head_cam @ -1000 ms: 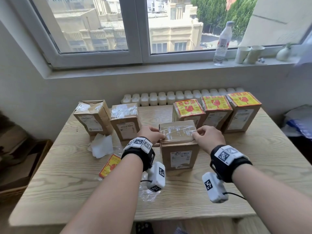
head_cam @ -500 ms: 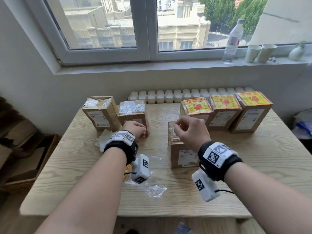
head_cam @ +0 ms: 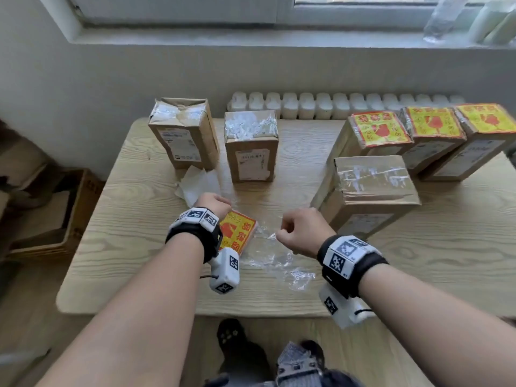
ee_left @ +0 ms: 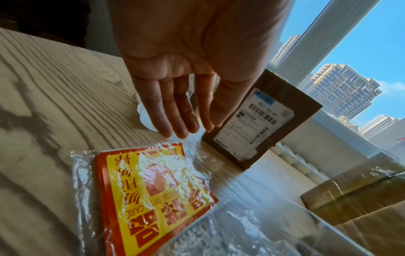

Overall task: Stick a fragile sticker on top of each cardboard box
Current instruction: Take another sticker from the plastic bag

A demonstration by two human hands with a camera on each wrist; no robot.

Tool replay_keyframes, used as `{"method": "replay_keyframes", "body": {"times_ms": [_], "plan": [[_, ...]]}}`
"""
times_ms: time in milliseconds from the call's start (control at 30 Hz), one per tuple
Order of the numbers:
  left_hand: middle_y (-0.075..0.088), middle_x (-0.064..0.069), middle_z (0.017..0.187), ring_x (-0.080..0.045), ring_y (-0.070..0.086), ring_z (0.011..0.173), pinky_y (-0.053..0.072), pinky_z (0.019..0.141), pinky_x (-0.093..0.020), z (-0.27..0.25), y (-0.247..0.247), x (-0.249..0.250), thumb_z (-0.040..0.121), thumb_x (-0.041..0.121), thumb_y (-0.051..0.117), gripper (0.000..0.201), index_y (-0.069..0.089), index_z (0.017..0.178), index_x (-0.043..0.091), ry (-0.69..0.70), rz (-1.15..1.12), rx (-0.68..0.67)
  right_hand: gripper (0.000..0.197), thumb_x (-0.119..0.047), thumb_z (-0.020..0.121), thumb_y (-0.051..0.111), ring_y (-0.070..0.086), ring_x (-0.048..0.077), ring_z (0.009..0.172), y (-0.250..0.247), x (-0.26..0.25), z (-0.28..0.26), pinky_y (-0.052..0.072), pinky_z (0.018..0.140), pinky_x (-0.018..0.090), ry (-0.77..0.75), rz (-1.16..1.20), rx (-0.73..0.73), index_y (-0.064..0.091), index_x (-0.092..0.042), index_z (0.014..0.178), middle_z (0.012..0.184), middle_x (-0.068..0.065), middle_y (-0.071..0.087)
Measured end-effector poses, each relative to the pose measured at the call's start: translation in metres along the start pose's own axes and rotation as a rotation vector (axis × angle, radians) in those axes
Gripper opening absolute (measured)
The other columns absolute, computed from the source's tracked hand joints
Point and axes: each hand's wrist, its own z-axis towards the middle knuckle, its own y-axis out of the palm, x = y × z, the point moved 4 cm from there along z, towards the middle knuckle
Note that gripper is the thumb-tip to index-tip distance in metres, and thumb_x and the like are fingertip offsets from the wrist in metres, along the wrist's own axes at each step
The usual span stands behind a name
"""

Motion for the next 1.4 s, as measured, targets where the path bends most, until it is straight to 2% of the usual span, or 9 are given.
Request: {"method": "replay_keyframes", "body": {"times_ms": [267, 433, 600, 767, 900, 1133, 1200, 1333, 1400], "plan": [[0.064, -0.011, 0.119, -0.03, 0.061, 0.107, 0.05, 0.095, -0.036, 0.018, -0.004, -0.007, 0.08, 0.018, 0.071, 0.044, 0.061, 0.123, 0.017, -0.022, 0.187, 0.028, 0.021, -0.022, 0.077, 0.054, 0.067, 0.019, 0.047, 0.014, 0.05, -0.003, 0.059, 0.056, 0.031, 0.456, -0.032, -0.171, 0.063, -0.008, 0.063, 0.053, 0.006, 0.068], [0.057, -0.014, 0.127, -0.031, 0.058, 0.112, 0.049, 0.093, -0.036, 0.026, 0.001, -0.018, 0.078, 0.014, 0.073, 0.067, 0.042, 0.137, 0.014, -0.06, 0.257, -0.079, 0.016, 0.0, 0.085, 0.051, 0.07, 0.028, 0.055, 0.039, 0.072, 0.004, 0.061, 0.062, 0.037, 0.714, 0.298, -0.233, 0.065, 0.009, 0.085, 0.066, 0.019, 0.07], [0.058, -0.012, 0.127, -0.029, 0.056, 0.115, 0.046, 0.09, -0.035, 0.032, 0.001, -0.037, 0.071, 0.011, 0.083, 0.072, 0.046, 0.132, 0.008, -0.097, 0.243, -0.099, 0.029, 0.014, 0.092, 0.042, 0.059, 0.013, 0.035, 0.055, 0.056, 0.013, 0.051, 0.037, 0.021, 0.735, 0.721, -0.153, 0.056, 0.0, 0.07, 0.054, 0.011, 0.06], [0.062, -0.008, 0.102, -0.028, 0.061, 0.101, 0.048, 0.082, -0.033, 0.035, -0.002, -0.053, 0.067, 0.025, 0.086, 0.055, 0.055, 0.109, 0.006, -0.13, 0.213, -0.066, 0.02, -0.012, 0.082, 0.058, 0.038, 0.015, 0.031, 0.065, 0.053, 0.023, 0.029, 0.037, 0.017, 0.82, 0.745, 0.009, 0.052, -0.008, 0.064, 0.043, 0.005, 0.046], [0.071, -0.01, 0.087, -0.025, 0.068, 0.08, 0.057, 0.079, -0.037, 0.037, 0.005, -0.057, 0.058, 0.033, 0.09, 0.049, 0.066, 0.09, 0.006, -0.151, 0.252, -0.131, 0.027, -0.013, 0.084, 0.058, 0.046, 0.019, 0.037, 0.056, 0.05, 0.026, 0.036, 0.037, 0.018, 0.718, 0.734, 0.144, 0.058, -0.004, 0.059, 0.049, 0.01, 0.054], [0.047, -0.005, 0.07, -0.021, 0.047, 0.065, 0.036, 0.06, -0.028, 0.036, 0.002, -0.044, 0.073, 0.018, 0.07, 0.026, 0.045, 0.067, 0.016, -0.067, 0.191, -0.124, 0.026, 0.019, 0.089, 0.038, 0.071, 0.034, 0.07, 0.063, 0.037, 0.027, 0.054, 0.05, 0.023, 0.707, 1.102, -0.061, 0.052, 0.022, 0.11, 0.092, 0.033, 0.063], [0.047, -0.005, 0.07, -0.02, 0.047, 0.066, 0.038, 0.062, -0.029, 0.036, 0.001, -0.041, 0.076, 0.015, 0.065, 0.021, 0.045, 0.069, 0.016, -0.06, 0.102, -0.152, 0.03, 0.021, 0.086, 0.039, 0.067, 0.036, 0.082, 0.062, 0.041, 0.03, 0.055, 0.056, 0.025, 0.67, 1.041, 0.019, 0.054, 0.022, 0.112, 0.106, 0.03, 0.063], [0.067, -0.006, 0.095, -0.023, 0.067, 0.088, 0.054, 0.075, -0.033, 0.036, 0.0, -0.042, 0.075, 0.012, 0.076, 0.032, 0.057, 0.101, 0.011, -0.087, -0.069, -0.197, 0.034, 0.015, 0.084, 0.049, 0.056, 0.008, 0.073, 0.051, 0.045, 0.036, 0.047, 0.071, 0.021, 0.512, 0.729, 0.189, 0.073, -0.004, 0.099, 0.095, 0.008, 0.069], [0.067, -0.008, 0.102, -0.026, 0.067, 0.093, 0.053, 0.075, -0.033, 0.034, 0.0, -0.04, 0.079, 0.008, 0.074, 0.036, 0.056, 0.11, 0.011, -0.097, -0.117, -0.238, 0.035, 0.018, 0.084, 0.045, 0.062, 0.013, 0.078, 0.05, 0.045, 0.037, 0.052, 0.075, 0.023, 0.512, 0.781, 0.202, 0.072, -0.004, 0.089, 0.096, 0.012, 0.07]]}}
